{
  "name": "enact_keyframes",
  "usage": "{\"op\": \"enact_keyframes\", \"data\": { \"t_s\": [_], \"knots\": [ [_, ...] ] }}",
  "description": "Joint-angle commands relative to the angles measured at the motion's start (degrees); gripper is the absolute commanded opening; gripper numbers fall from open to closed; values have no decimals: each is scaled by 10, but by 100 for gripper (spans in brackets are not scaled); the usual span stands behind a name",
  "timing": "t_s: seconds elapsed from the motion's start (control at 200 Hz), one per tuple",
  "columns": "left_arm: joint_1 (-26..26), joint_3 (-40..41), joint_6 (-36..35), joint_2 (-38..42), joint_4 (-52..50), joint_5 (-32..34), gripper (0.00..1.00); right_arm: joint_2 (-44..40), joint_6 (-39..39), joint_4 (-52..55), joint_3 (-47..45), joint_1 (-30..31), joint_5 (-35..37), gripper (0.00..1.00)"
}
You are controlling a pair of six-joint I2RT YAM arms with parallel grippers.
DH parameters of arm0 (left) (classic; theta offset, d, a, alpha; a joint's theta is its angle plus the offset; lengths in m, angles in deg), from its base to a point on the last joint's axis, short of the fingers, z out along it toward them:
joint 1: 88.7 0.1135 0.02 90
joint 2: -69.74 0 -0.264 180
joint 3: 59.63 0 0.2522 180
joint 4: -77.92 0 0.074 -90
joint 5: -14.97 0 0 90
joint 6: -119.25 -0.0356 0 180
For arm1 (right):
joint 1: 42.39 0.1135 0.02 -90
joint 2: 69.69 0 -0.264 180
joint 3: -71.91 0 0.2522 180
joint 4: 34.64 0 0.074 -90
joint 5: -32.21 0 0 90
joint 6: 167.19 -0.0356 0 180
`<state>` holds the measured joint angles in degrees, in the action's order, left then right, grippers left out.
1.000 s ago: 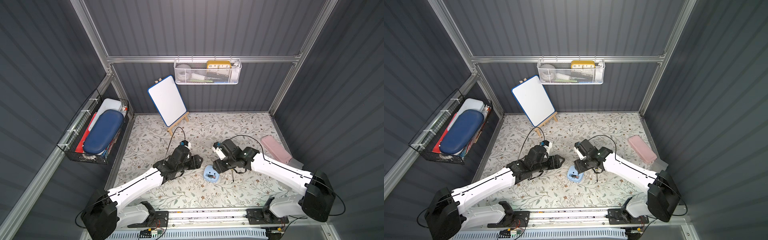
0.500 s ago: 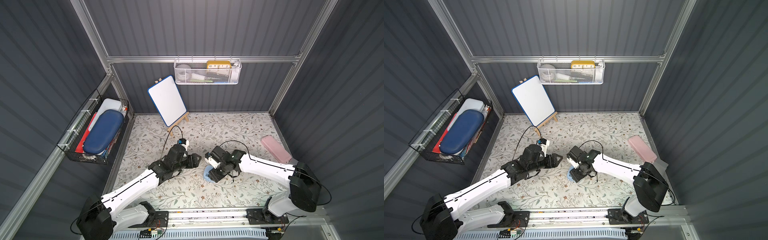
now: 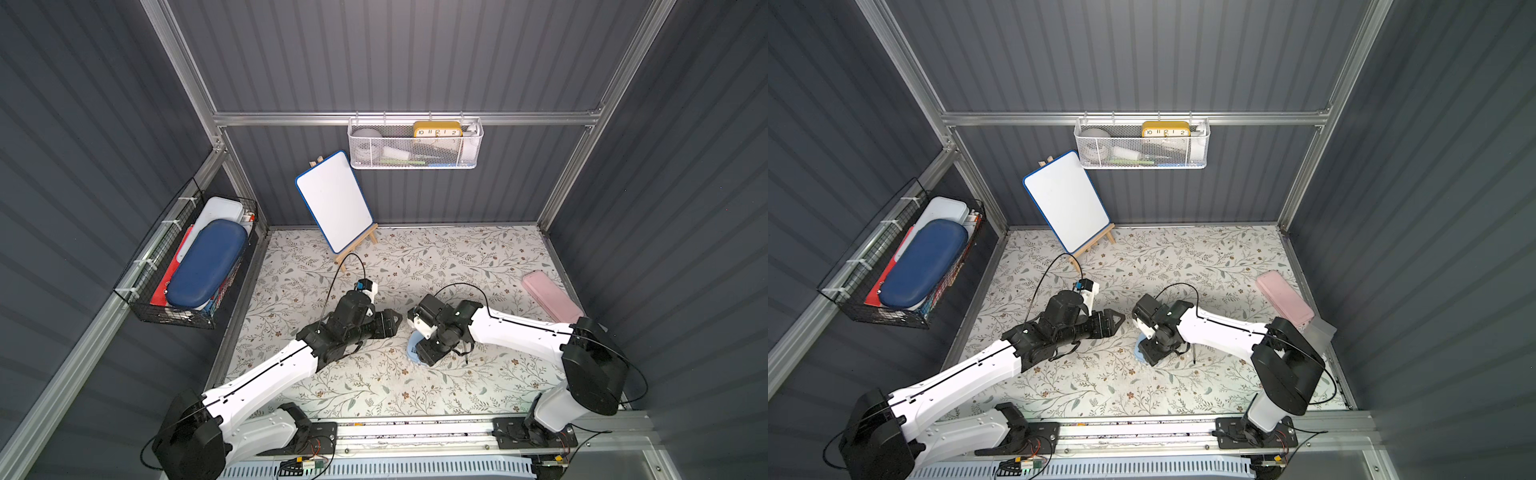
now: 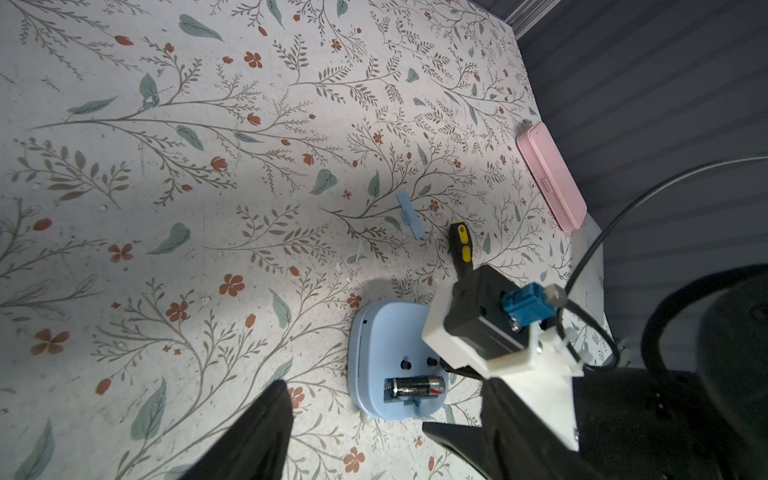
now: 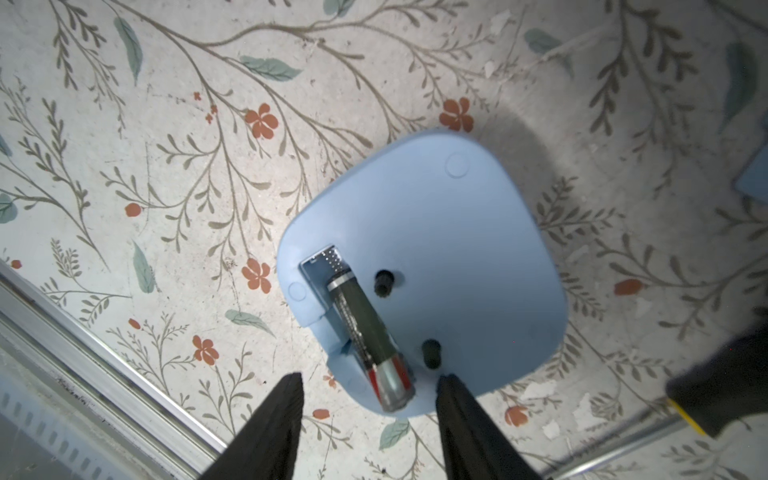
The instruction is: Remove the battery from the alarm
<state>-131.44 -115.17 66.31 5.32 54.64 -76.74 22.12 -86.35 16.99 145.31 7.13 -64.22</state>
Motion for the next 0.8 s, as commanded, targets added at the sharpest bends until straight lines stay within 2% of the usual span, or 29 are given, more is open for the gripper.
{"op": "enact_keyframes", "data": {
  "t_s": [0.0,0.175,0.475,0.795],
  "knots": [
    [2,7,-2,13,-9,-4,76,5,-1,-5,-1,2,-4,55],
    [2,8,-2,12,-9,-5,76,19,0,-6,1,6,-5,47],
    [2,10,1,14,-13,-1,75,33,-8,4,6,14,2,43],
    [2,13,0,18,-13,2,75,31,-23,12,-2,26,11,35]
  ]
}}
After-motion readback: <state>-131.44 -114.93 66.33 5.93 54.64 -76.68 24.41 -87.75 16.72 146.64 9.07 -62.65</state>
